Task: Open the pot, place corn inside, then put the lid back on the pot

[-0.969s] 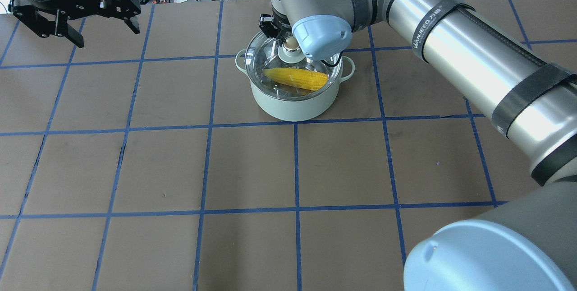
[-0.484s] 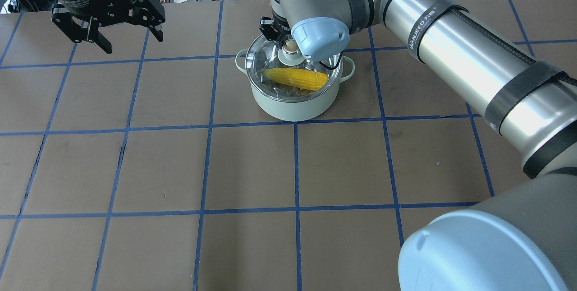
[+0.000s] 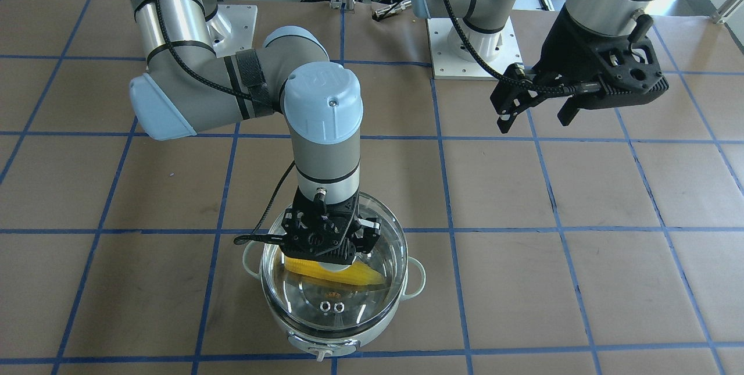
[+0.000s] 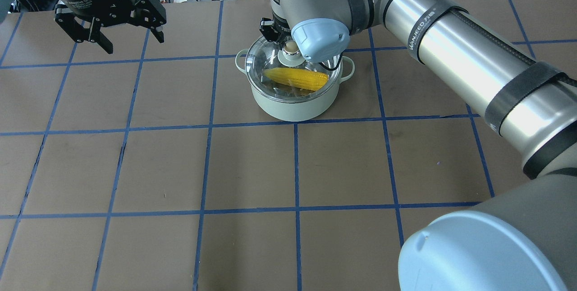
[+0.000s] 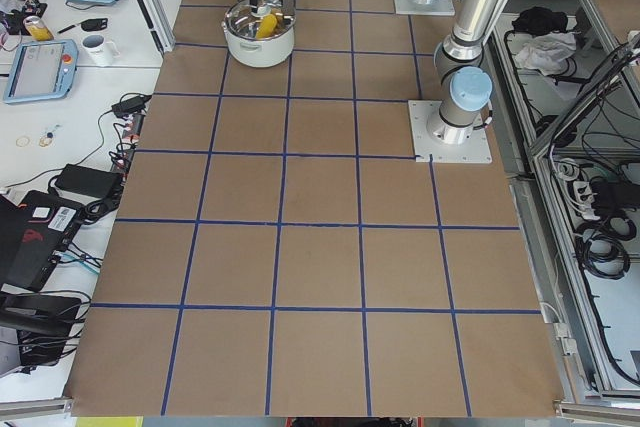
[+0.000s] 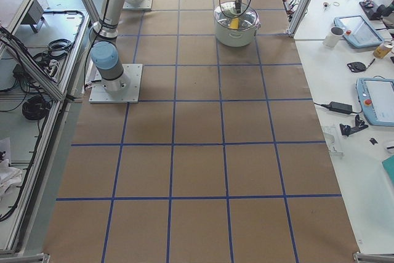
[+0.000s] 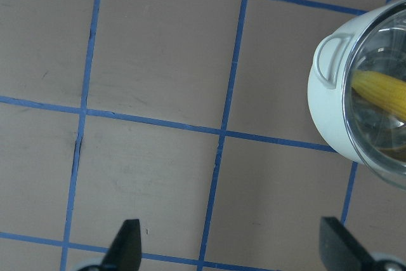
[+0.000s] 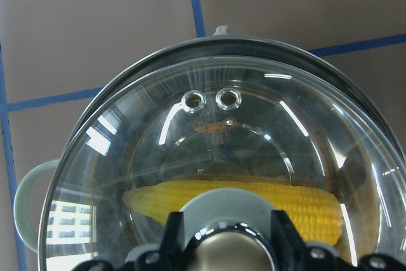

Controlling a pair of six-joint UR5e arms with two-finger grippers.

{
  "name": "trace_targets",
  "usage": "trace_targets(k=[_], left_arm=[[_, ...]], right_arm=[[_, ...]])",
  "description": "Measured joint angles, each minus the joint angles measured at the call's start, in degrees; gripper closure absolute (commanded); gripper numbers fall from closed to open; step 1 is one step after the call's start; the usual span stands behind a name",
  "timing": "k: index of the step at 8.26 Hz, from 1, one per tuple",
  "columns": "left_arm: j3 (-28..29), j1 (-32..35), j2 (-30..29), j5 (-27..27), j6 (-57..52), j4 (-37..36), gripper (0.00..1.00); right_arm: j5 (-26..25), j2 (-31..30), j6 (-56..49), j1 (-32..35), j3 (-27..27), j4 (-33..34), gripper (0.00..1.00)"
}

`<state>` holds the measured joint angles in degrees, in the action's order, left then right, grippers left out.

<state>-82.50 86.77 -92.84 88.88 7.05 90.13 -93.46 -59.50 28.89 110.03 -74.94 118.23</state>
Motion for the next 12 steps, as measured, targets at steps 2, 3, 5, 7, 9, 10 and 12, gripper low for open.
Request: trace_targets(k=[2, 3, 5, 7, 9, 10, 12], left_arm=[[-0.1, 0.2, 0.9, 0.1, 0.0, 0.0, 0.0], [-0.3, 0.4, 1.2, 0.1, -0.1, 0.0, 0.0], [-0.4, 1.2, 1.4, 0.1, -0.1, 0.0, 0.0], [-0.5, 1.6, 1.6, 0.2, -0.2, 0.0, 0.0], [-0.5, 1.7, 1.6, 0.2, -0.1, 0.0, 0.0], [-0.5, 1.7, 1.7, 0.2, -0.2, 0.0, 0.0], [-0.5, 1.7, 1.7, 0.2, -0.2, 0.0, 0.0]], right_arm=[[-0.2, 0.0, -0.5, -0.1, -0.1, 0.2, 0.71], [-0.3, -0.1, -0.7, -0.1, -0.1, 0.5, 0.72], [-0.6, -0.2, -0.8, -0.2, 0.0, 2.4, 0.74], [-1.2, -0.4, -1.0, -0.3, 0.0, 3.4, 0.74], [-1.7, -0.3, -1.8, -0.4, 0.0, 4.1, 0.74], [-2.0, -0.2, -2.0, -0.5, 0.0, 4.2, 0.74], [-2.1, 0.2, -1.9, -0.5, 0.0, 4.5, 0.74]])
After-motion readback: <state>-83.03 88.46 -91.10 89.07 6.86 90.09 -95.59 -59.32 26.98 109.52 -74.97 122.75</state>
